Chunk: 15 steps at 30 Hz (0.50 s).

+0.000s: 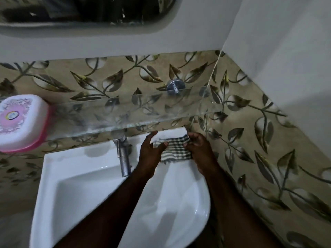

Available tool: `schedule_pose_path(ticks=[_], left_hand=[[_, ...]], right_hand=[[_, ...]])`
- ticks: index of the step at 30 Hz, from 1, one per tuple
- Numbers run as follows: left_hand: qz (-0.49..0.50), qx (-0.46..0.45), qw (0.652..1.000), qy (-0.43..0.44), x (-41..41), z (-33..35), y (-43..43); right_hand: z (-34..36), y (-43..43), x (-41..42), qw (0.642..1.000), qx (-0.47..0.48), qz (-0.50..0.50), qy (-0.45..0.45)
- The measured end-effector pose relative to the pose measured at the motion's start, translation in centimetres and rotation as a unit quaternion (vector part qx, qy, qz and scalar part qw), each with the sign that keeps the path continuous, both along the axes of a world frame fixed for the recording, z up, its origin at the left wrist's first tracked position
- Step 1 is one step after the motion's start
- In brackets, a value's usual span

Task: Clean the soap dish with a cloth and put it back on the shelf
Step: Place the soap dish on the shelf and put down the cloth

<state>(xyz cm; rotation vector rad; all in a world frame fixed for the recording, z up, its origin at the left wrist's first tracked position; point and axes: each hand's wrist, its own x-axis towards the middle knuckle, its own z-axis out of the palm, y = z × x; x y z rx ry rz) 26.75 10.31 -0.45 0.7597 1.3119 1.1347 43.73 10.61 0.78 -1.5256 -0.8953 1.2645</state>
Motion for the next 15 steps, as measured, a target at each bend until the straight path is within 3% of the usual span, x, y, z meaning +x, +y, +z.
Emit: schedule_pose_path(ticks=[2, 4, 8, 13, 15], left_hand=[[-0.006, 0.013, 1.0, 0.016, 0.3, -0.3, 1.4], [-0.051, 0.034, 0.994, 0.089, 0.4, -0.5, 2.1], [-0.183, 0.161, 0.905, 0.35, 0.4, -2.1, 2.0], [-0.233, 0.151, 0.851, 0.446, -0.2, -3.2, 1.7], [-0.28, 0.146, 0.806, 0.5, -0.3, -3.4, 1.8]], right_hand=[[-0.2, 1.9, 0.0, 0.997, 0.033, -0.006, -0.07], [-1.3, 3.2, 0.1, 0.98, 0.063, 0.007, -0.19], [-5.9, 3.5, -0.6, 0.909, 0.103, 0.057, -0.4], [-9.3, 2.1, -3.6, 0.814, 0.094, 0.179, -0.545], [-9.9, 2.1, -3.5, 0.786, 0.074, 0.191, -0.583]])
